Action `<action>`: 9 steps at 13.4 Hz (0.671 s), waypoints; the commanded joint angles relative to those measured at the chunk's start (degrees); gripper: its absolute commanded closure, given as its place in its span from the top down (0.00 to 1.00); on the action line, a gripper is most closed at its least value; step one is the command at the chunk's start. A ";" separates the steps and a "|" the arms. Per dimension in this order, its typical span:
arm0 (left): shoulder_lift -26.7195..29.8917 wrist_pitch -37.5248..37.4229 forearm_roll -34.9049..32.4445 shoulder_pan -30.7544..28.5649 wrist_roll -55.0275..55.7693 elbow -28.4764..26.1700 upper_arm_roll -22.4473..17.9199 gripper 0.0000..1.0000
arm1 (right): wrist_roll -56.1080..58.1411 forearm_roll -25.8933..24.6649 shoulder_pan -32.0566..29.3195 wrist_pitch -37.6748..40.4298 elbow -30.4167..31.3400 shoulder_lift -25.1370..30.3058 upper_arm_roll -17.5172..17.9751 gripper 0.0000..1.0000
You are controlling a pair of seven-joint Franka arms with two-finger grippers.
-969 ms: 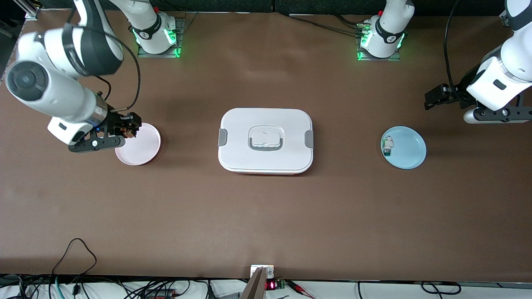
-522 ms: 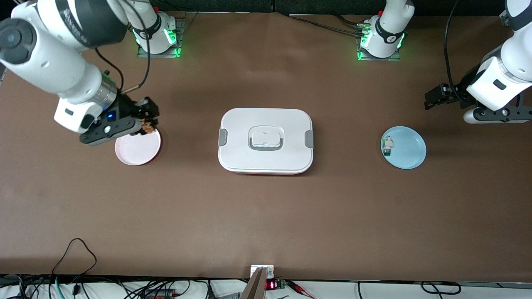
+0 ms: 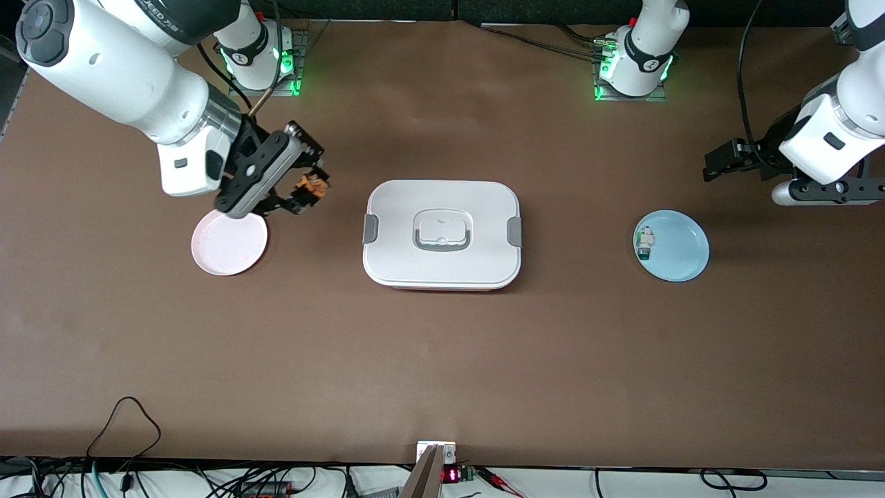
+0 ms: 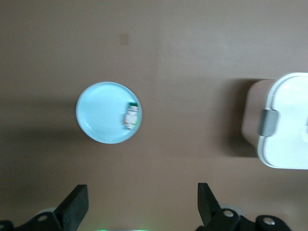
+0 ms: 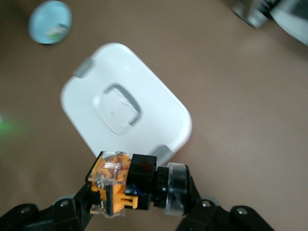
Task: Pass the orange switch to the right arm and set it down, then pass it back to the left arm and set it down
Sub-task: 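Lift the switch with the right gripper toward the white box, then carry the switch over the box while the left gripper reaches toward it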
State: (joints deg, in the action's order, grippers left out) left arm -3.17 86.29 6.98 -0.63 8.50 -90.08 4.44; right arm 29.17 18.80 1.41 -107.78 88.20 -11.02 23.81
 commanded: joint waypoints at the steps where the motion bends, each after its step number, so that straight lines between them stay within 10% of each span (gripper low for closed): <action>1: -0.16 -4.09 8.63 -3.41 -2.95 -0.53 -0.22 1.00 | 11.22 7.89 -0.36 -2.16 -1.19 -1.19 0.45 0.32; 9: -5.08 -10.00 44.49 -3.24 13.56 -1.32 0.40 1.00 | 41.98 30.74 -0.45 -6.82 0.30 -8.12 0.45 0.32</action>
State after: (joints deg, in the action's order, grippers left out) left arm -6.37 77.27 45.44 -3.99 19.65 -91.40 4.82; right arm 64.37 44.26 1.37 -114.09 88.42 -16.64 23.82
